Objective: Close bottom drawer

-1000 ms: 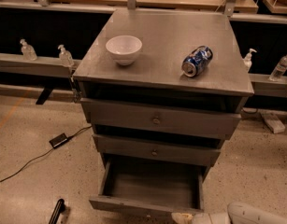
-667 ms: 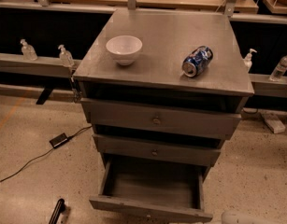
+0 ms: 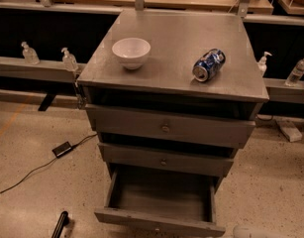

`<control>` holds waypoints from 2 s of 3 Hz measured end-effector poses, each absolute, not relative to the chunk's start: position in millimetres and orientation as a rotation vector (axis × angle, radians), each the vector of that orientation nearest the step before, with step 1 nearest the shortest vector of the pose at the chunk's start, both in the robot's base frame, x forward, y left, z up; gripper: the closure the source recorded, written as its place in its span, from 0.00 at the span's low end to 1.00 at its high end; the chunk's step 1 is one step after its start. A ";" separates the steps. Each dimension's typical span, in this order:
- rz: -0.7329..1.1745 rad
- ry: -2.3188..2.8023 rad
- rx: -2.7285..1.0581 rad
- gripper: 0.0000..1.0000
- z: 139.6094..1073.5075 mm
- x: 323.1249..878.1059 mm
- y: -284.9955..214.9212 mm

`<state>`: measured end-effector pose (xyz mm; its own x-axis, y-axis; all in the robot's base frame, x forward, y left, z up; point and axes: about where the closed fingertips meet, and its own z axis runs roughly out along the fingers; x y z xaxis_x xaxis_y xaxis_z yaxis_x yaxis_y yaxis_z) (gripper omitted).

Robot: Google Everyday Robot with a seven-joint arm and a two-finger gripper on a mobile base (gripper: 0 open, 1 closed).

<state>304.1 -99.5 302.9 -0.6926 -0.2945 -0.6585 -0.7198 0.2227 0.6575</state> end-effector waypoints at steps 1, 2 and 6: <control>1.412 2.008 -1.059 0.00 294.7 313.1 -85.3; 1.367 1.783 -1.287 0.00 281.9 340.7 -48.8; 1.109 1.546 -1.427 0.72 199.1 372.9 -62.6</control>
Offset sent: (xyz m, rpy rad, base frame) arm 0.0609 0.0858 -0.0209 0.1684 -0.3051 0.3194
